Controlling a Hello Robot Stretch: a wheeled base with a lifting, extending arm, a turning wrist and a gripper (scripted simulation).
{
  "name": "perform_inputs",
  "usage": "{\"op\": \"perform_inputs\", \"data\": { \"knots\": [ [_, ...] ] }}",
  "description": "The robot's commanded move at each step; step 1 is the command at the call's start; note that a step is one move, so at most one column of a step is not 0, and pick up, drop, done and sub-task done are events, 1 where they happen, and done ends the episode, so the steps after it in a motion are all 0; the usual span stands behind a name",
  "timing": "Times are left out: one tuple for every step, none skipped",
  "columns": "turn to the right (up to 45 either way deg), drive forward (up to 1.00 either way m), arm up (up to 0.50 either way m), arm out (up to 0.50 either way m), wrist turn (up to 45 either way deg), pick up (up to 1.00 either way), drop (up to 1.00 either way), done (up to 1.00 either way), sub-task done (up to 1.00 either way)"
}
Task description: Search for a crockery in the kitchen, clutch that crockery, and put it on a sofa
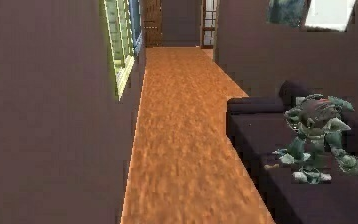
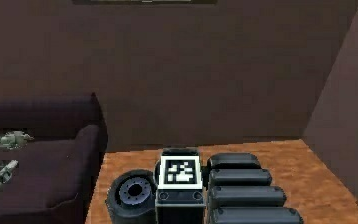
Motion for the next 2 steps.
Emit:
{"op": "perform_inputs", "data": {
  "knots": [
    [45.0, 0.0, 0.0, 0.0, 0.0, 0.0, 0.0, 0.0, 0.0],
    [39.0, 0.0, 0.0, 0.0, 0.0, 0.0, 0.0, 0.0, 0.0]
  ]
}}
